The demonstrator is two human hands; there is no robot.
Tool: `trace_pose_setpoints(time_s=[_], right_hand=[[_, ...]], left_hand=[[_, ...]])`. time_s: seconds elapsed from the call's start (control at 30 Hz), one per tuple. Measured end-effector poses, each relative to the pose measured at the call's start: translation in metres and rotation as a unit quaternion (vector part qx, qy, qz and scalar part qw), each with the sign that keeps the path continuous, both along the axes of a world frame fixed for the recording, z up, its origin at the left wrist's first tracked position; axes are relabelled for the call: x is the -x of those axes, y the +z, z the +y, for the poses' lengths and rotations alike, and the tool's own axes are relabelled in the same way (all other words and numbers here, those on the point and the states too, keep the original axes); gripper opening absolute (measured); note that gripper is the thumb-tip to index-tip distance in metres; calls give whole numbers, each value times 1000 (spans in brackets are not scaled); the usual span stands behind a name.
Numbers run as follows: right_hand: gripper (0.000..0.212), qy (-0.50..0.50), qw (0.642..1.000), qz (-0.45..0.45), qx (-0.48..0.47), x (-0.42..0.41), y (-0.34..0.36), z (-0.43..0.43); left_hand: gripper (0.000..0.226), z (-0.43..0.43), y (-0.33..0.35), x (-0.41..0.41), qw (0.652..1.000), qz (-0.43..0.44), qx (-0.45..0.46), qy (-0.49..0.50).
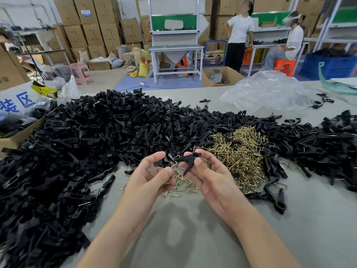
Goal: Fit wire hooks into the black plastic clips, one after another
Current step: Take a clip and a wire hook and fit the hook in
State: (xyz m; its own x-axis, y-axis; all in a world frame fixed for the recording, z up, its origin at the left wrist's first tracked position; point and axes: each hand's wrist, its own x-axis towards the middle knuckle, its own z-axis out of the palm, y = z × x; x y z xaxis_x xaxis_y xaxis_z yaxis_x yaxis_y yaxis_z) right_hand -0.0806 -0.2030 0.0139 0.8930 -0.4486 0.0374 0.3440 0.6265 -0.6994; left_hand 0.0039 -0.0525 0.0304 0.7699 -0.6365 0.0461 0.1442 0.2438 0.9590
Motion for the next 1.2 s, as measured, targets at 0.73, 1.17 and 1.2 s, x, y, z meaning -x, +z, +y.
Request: trace_pose_setpoints(time_s=[0.73, 1.17, 1.2], right_hand=[[28, 3, 1000, 19, -13, -4, -1, 9], [27, -2, 1000, -3, 17, -3, -6, 4], [27, 0, 1000, -6, 22, -3, -6, 4]], left_hand=[[18, -10, -12, 6, 996, -28, -19, 88], [18, -14, -10, 6, 994, 74, 47, 69], [18, -13, -10, 5, 994, 73, 47, 66]])
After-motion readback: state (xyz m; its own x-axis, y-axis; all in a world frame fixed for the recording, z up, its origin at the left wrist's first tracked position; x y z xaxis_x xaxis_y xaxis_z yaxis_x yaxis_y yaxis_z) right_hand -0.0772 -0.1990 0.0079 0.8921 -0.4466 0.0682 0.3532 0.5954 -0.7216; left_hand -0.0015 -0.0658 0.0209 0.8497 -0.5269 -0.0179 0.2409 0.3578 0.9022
